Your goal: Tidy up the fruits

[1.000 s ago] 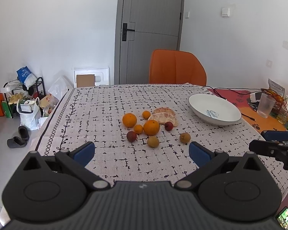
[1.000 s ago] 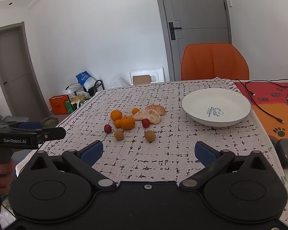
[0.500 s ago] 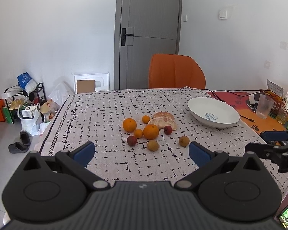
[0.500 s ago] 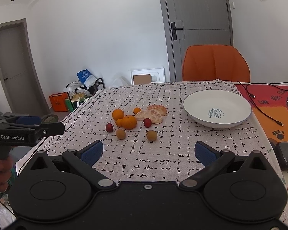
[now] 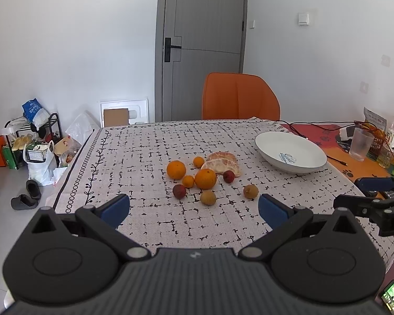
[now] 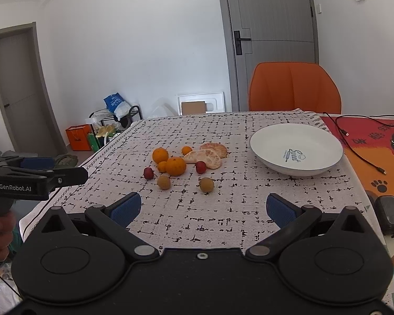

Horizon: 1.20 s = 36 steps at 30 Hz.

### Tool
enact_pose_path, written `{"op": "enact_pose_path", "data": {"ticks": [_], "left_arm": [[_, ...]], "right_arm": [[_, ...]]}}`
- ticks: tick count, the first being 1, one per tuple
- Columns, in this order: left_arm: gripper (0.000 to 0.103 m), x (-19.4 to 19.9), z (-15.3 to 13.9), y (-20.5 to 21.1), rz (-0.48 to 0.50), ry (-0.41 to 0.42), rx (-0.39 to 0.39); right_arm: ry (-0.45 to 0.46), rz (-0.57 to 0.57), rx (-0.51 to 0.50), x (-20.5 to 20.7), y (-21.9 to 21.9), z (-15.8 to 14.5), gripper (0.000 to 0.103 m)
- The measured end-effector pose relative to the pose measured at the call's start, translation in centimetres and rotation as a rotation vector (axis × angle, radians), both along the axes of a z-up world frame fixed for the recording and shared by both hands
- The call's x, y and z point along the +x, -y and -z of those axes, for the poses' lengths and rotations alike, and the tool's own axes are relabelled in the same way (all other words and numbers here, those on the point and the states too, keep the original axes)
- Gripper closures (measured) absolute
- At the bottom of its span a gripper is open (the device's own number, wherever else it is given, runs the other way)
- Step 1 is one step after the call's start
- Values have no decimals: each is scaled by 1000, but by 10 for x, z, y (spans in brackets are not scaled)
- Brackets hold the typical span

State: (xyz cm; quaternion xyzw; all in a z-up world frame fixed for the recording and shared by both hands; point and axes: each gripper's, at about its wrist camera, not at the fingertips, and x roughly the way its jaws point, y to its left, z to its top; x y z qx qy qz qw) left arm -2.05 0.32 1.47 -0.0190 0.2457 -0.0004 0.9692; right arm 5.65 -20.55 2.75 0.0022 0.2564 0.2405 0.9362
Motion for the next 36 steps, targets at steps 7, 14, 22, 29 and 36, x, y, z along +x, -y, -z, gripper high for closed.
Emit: {"op": "enact_pose_path", "data": {"ticks": [7, 14, 22, 29, 36], "left_arm": [[0, 0, 1, 1, -1, 0, 3], [0, 1, 2, -1, -4, -2, 2], [0, 6, 11, -5, -4, -16, -8], [0, 15, 26, -6, 28, -19, -20], [2, 30, 47, -4, 11, -35, -11]], "right_arm": [[-1, 2, -1, 0, 0, 0, 0], [0, 2, -6, 0, -1, 1, 0], [-4, 6, -15, 3, -3, 9, 0], [-36, 5, -10, 14, -3, 25, 0], [-28, 5, 19, 24, -1, 39, 0]]}}
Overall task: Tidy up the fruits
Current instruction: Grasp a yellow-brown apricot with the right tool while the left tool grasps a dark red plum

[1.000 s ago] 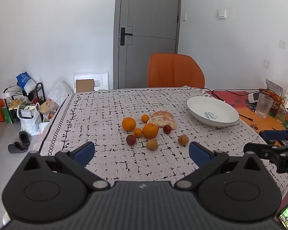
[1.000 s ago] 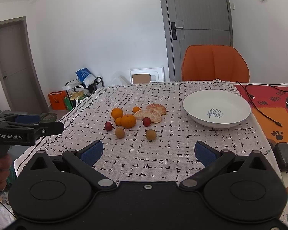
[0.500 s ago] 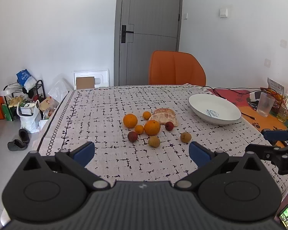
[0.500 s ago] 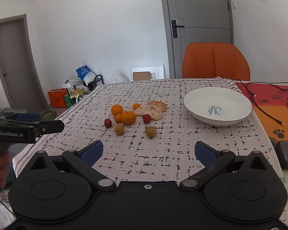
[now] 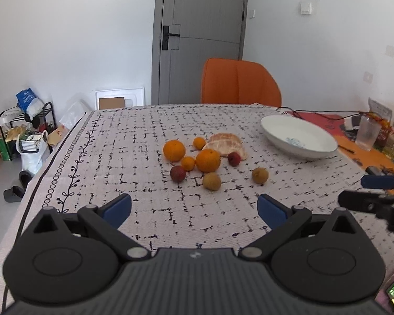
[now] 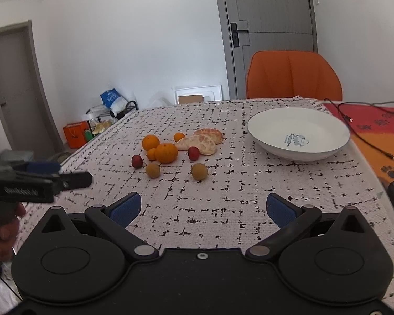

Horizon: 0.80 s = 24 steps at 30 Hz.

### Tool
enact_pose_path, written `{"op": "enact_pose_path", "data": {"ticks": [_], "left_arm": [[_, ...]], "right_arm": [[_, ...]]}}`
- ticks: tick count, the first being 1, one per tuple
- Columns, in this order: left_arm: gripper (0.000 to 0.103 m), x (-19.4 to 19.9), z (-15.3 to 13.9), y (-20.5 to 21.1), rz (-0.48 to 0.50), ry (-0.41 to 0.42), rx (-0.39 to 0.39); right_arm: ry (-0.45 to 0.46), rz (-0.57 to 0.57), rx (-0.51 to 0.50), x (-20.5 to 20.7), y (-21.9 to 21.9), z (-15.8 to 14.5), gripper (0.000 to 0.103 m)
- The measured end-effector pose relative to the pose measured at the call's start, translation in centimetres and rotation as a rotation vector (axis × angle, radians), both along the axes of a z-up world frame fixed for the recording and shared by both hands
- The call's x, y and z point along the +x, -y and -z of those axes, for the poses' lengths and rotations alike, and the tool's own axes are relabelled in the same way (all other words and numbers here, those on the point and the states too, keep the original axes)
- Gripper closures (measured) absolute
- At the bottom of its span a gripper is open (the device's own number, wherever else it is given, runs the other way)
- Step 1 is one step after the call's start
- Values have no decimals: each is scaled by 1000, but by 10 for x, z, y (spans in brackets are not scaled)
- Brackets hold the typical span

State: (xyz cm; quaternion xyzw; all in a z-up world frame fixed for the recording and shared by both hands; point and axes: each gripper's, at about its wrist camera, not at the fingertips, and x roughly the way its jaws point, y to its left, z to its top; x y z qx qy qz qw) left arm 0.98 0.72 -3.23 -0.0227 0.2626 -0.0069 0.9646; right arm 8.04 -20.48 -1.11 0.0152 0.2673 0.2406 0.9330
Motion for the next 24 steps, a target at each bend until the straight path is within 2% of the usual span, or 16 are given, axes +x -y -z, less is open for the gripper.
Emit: {"op": "enact_pose_path", "data": {"ticks": [6, 13, 22, 24], "left_arm": [[2, 17, 13, -4, -16, -14, -36], [7, 34, 18, -12, -53, -1, -63], [25, 58, 27, -16, -54, -37, -70], [31, 63, 29, -18, -57, -49, -77]], "right_arm": [[-13, 2, 28, 14, 2, 9, 1], [-50, -13, 33, 36, -4, 19, 19], [-75, -28, 41, 61, -16, 25, 25], [-83, -36, 41, 66, -17, 27, 26]]}}
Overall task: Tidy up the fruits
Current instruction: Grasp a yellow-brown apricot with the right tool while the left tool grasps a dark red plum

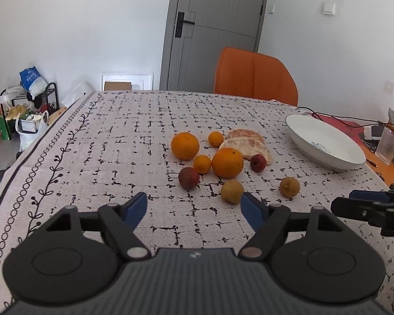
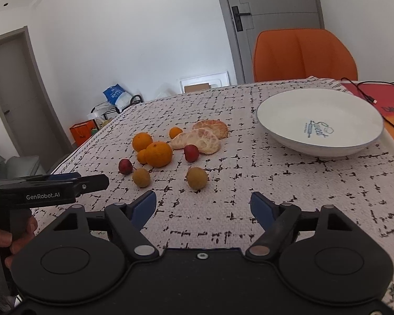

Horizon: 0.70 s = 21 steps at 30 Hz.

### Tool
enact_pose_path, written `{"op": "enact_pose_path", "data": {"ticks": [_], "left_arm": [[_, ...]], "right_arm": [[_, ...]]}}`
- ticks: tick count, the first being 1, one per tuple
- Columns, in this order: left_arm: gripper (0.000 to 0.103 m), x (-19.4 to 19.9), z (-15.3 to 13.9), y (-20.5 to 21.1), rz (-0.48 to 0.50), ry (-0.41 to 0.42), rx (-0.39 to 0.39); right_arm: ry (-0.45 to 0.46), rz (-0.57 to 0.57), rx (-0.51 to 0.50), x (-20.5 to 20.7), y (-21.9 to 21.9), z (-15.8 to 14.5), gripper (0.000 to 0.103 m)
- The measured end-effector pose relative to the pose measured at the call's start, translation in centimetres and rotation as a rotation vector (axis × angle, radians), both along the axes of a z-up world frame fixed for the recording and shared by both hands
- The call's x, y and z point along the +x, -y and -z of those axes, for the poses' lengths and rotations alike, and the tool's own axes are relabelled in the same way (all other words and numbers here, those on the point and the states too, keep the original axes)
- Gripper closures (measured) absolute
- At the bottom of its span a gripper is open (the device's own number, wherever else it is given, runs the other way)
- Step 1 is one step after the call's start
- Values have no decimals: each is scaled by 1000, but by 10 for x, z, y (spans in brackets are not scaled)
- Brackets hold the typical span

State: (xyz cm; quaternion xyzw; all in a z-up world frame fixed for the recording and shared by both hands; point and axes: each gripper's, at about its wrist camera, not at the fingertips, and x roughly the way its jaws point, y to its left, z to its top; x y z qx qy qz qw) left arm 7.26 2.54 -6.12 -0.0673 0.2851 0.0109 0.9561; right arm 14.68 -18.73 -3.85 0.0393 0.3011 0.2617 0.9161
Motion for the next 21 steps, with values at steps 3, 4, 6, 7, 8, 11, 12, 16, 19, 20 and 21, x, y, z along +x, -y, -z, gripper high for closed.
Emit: {"op": "enact_pose_path", "data": {"ticks": [3, 4, 6, 7, 8, 11, 12, 16, 19, 20, 21], "left_arm": [[40, 8, 4, -3, -2, -18, -14], [40, 10, 4, -4, -3, -21, -17], [43, 15, 6, -6, -7, -28, -20], [44, 18, 7, -7, -9, -30, -22], [45, 20, 7, -7, -11, -34, -24], [48, 27, 9, -9, -14, -42, -25], [49, 30, 9, -9, -16, -45, -23], [50, 40, 10, -11, -9, -55, -28], [56, 49, 11, -12, 0, -68, -29], [58, 51, 12, -12, 1, -72, -31], [59, 53, 13, -13, 4, -75, -33]], "right_arm": [[-10, -12, -2, 7, -4, 3, 28], [-11, -15, -3, 9, -5, 4, 28], [-12, -18, -5, 13, -8, 5, 30], [-12, -21, -6, 15, -9, 5, 31], [-12, -25, -7, 16, -10, 6, 32], [-19, -36, -7, 21, -14, 8, 38], [-25, -40, -7, 23, -15, 9, 41], [-37, -51, -3, 30, -18, 10, 46], [-44, -55, -6, 36, -20, 11, 52], [-50, -57, -6, 38, -21, 11, 53], [-54, -59, -5, 40, -22, 11, 55]]}}
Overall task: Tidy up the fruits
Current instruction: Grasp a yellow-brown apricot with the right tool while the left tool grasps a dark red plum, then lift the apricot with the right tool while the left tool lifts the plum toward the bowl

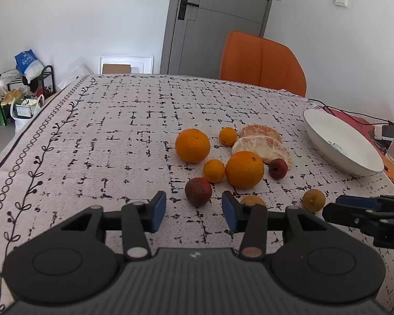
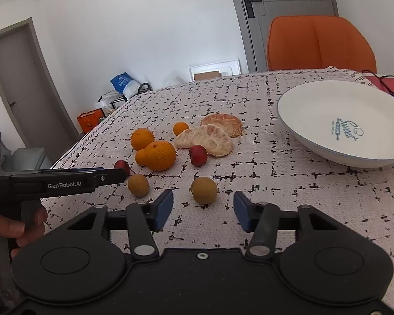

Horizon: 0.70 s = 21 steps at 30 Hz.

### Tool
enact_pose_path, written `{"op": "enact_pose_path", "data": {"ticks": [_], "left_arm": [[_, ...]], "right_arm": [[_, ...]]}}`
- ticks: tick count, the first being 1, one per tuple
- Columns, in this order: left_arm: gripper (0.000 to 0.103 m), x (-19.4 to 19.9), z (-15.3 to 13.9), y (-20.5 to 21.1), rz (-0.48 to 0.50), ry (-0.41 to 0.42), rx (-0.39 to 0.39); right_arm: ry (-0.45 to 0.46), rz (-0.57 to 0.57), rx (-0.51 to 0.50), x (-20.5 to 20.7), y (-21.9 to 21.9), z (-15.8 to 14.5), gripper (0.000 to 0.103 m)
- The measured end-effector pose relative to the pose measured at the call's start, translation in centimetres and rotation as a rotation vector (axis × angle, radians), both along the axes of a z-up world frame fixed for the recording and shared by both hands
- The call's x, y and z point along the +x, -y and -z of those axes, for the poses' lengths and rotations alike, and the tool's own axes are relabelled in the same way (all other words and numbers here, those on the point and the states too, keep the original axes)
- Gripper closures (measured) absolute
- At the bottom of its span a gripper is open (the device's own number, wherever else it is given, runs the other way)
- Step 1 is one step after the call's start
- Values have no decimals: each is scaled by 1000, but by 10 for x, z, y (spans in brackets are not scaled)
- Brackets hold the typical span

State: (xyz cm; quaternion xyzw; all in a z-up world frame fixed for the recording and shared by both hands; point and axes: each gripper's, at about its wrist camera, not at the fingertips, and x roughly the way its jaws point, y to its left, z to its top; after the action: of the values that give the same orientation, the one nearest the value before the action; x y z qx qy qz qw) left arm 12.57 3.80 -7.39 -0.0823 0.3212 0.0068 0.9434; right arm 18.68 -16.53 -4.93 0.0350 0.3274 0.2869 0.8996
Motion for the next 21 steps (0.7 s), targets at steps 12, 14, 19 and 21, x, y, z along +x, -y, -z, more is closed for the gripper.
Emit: {"op": "enact_pose_path", "data": {"ticks": [12, 14, 19, 21], "left_arm": [[81, 12, 4, 1, 11, -2, 14], [81, 11, 5, 1, 11, 6, 10], [81, 12, 3, 5, 36, 10, 16], [81, 13, 1, 7, 44, 12, 22]], "right_arm": [[-26, -12, -27, 20, -11, 7, 57], [-14, -15, -41, 20, -14, 8, 62], [-9, -18, -39, 19, -16, 9, 78], [-10, -7, -28, 17, -13, 9, 78]]}}
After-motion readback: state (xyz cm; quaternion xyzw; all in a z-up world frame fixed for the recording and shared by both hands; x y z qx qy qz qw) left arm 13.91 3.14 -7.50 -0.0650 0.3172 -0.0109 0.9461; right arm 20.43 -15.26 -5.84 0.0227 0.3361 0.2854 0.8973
